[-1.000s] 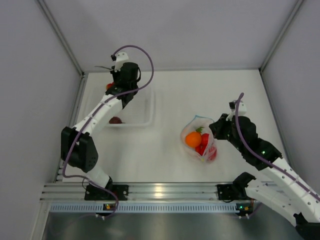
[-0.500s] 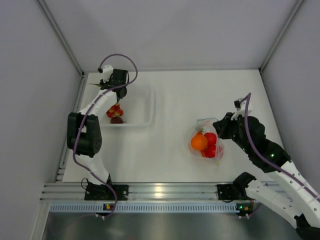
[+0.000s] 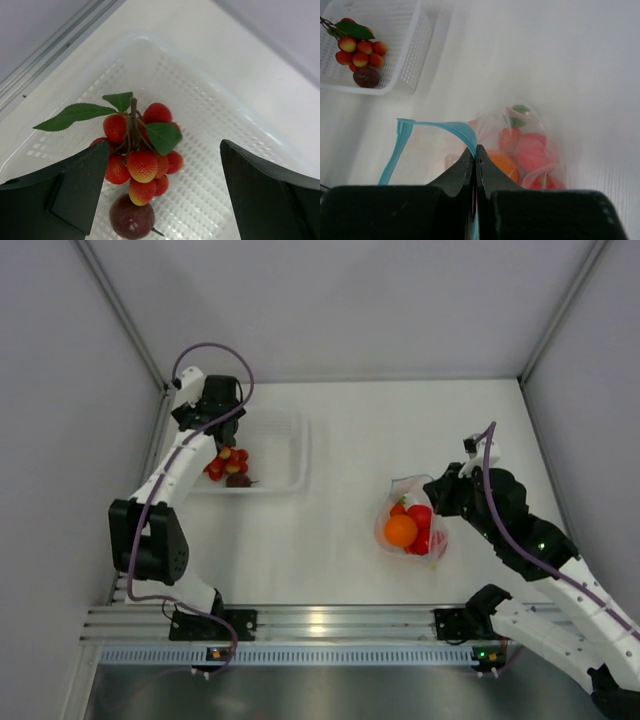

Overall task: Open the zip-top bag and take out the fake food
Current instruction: Place the fake fruit in the bin.

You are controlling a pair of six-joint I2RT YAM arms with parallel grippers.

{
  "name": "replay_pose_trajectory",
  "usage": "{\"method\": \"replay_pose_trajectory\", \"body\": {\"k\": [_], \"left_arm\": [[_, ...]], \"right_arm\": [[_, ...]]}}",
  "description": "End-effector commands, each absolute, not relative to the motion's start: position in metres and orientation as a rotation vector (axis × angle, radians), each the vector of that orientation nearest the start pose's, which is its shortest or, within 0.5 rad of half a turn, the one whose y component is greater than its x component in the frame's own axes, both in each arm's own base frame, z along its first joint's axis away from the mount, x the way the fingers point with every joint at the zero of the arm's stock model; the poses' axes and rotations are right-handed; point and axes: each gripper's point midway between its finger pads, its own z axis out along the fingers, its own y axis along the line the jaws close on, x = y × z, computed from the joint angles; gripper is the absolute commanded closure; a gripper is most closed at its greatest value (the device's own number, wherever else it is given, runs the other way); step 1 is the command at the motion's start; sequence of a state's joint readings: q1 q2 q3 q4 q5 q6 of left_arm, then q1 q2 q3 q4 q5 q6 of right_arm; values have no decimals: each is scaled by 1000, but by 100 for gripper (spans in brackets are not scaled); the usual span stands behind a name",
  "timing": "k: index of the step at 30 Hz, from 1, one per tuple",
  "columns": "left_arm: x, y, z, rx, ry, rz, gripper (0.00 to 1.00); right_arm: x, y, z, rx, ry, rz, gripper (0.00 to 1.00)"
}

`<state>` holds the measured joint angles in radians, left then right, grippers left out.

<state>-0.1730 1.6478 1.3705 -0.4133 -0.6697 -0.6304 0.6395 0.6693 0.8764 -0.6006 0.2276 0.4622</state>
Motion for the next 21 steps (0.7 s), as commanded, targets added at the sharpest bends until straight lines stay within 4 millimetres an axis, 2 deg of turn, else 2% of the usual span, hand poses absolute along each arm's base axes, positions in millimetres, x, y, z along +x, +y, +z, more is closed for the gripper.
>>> {"method": "replay_pose_trajectory", "body": {"k": [1,3,4,5,7,8,9,10,11,12,14,15,17,18,20,21], "left_arm": [[445,-7,274,-786,1813,34,2],[441,-19,293,-731,1809,-56,2],[434,-34,311,-672,1808,-162,2],[430,-40,319,-639,1806,-196,2],[416,-67,337,-541,1804,-299,2],[403,-77,356,-501,1770,-344,2],[392,-100,364,-420,1775,-392,2],[384,-112,370,-384,1767,-410,2],[370,-121,385,-352,1737,-445,2],[354,-154,389,-270,1744,-512,2],[336,-179,394,-222,1741,-555,4],[318,-206,395,-177,1750,-625,6],[302,-231,390,-143,1770,-674,10],[287,-257,385,-102,1796,-725,12],[270,-282,381,-61,1808,-764,21],[251,-306,375,-12,1821,-786,25]], "right_arm": [[218,143,290,-41,1904,567,100],[217,146,291,-48,1902,589,100],[218,149,292,-53,1899,600,100],[218,151,293,-57,1899,609,100],[218,155,295,-62,1896,632,100],[219,157,295,-63,1900,636,100],[219,157,296,-59,1897,640,100],[219,157,297,-55,1895,644,100],[219,158,298,-52,1893,651,100],[219,158,299,-46,1892,654,100],[220,160,300,-27,1886,668,100],[221,160,299,-9,1891,676,100],[223,159,298,15,1892,676,100],[223,160,297,25,1896,680,100],[224,160,295,52,1900,689,100],[225,160,293,64,1902,690,100]]}}
